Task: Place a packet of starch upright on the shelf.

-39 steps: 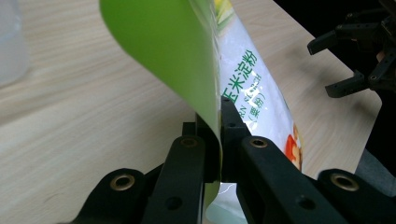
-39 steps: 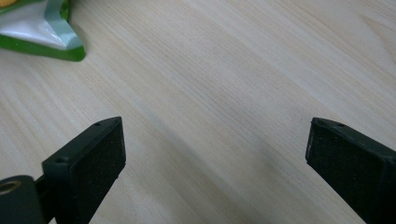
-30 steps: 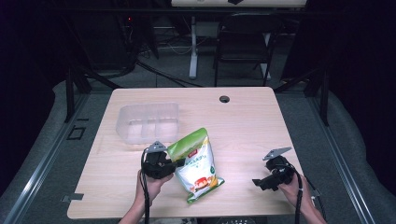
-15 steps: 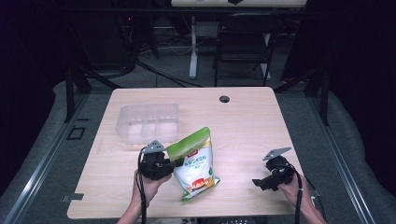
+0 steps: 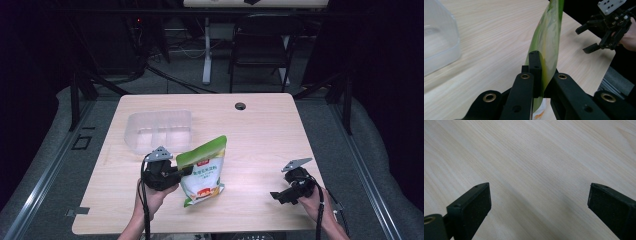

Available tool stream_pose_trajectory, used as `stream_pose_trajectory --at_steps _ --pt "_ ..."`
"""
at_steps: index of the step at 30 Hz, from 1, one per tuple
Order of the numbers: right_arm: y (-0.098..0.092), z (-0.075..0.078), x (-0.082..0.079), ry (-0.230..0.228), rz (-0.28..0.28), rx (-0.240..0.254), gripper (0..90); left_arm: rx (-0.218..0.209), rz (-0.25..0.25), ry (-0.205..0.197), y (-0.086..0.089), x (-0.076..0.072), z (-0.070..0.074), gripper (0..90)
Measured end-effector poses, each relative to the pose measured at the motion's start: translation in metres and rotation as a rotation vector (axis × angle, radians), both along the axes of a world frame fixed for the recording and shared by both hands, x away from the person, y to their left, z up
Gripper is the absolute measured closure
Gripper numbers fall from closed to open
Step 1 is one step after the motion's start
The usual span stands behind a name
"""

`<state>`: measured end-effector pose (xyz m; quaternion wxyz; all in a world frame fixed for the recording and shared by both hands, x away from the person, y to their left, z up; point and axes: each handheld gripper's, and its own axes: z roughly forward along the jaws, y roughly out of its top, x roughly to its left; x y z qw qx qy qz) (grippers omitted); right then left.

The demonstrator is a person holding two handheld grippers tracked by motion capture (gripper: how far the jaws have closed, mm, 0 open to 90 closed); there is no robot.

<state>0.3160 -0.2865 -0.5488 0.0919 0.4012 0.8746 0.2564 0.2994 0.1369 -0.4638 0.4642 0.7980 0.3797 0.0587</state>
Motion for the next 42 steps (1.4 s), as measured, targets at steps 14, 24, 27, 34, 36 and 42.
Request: stream_pose_trajectory --at_steps 14,24,27,34,36,42 --pt "-0.001 0.001 0.000 -0.007 -0.004 0.002 4.3 0.006 0.063 -0.025 0.029 -0.003 0.018 89.9" --pt "-0.001 0.002 0.000 -0.019 -0.009 -0.002 4.4 0.020 0.141 -0.043 0.057 -0.017 0.029 89.8" --pt "-0.001 0.001 0.000 -0.018 -0.011 -0.002 4.4 0.009 0.155 -0.044 0.063 -0.019 0.030 89.9" --pt "-0.001 0.001 0.001 -0.007 -0.012 -0.011 4.4 0.007 0.201 -0.046 0.083 -0.024 0.031 89.9" --pt "0.000 0.000 0.001 -0.008 -0.016 -0.007 4.4 0.017 0.213 -0.051 0.089 -0.025 0.032 89.9" --pt "0.000 0.001 0.000 -0.011 -0.011 -0.005 4.4 0.019 0.256 -0.061 0.102 -0.028 0.034 89.9"
